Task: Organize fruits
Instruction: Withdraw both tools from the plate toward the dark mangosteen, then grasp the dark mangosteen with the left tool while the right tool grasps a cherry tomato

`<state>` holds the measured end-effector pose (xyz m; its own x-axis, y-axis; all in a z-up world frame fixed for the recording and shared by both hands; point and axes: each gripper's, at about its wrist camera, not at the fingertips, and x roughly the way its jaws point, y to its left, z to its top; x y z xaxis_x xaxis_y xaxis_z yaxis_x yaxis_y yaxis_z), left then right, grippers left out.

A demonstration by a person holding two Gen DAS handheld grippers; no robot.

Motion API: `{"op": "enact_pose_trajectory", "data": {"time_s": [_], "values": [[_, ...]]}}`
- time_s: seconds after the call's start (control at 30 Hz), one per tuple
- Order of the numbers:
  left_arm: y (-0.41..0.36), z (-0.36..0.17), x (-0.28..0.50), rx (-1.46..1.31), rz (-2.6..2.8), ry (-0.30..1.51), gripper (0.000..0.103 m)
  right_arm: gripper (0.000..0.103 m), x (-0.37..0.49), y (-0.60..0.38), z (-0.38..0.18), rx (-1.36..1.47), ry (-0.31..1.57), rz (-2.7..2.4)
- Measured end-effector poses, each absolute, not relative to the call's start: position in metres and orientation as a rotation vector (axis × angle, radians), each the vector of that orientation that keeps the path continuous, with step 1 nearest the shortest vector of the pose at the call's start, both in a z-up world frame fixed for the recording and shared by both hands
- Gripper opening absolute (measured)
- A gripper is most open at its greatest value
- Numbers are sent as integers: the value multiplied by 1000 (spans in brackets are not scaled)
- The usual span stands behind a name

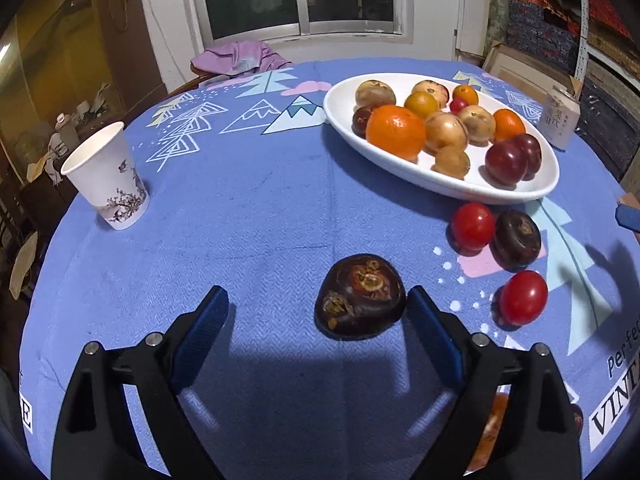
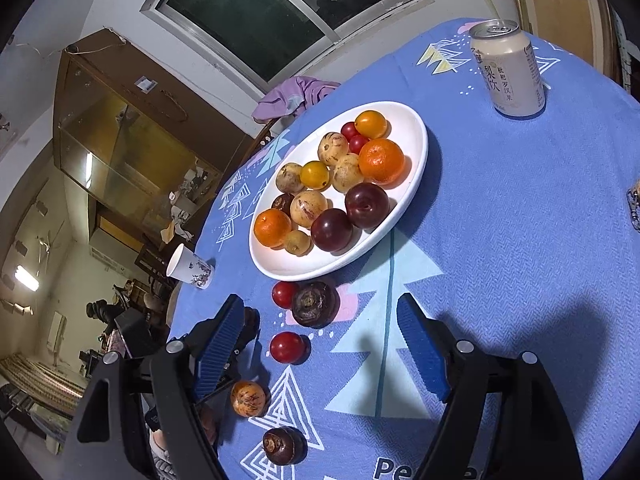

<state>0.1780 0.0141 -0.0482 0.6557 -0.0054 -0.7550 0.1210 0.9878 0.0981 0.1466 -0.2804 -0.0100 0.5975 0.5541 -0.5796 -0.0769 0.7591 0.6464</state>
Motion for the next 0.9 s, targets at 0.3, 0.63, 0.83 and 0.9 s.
{"op": "enact_pose_trajectory", "data": {"time_s": [0.3, 0.63, 0.83, 0.9], "values": [[25, -57, 191, 72, -60, 933, 99, 78, 144, -245, -14, 542, 908, 533], [28, -61, 192, 47, -54, 945, 99, 51, 147, -200, -31, 434, 979, 542], [27, -61, 192, 48, -54, 944, 99, 51, 148, -165, -35, 321, 985, 485], [28, -61, 192, 48, -53, 944, 99, 51, 151, -162, -39, 305, 988, 453]]}}
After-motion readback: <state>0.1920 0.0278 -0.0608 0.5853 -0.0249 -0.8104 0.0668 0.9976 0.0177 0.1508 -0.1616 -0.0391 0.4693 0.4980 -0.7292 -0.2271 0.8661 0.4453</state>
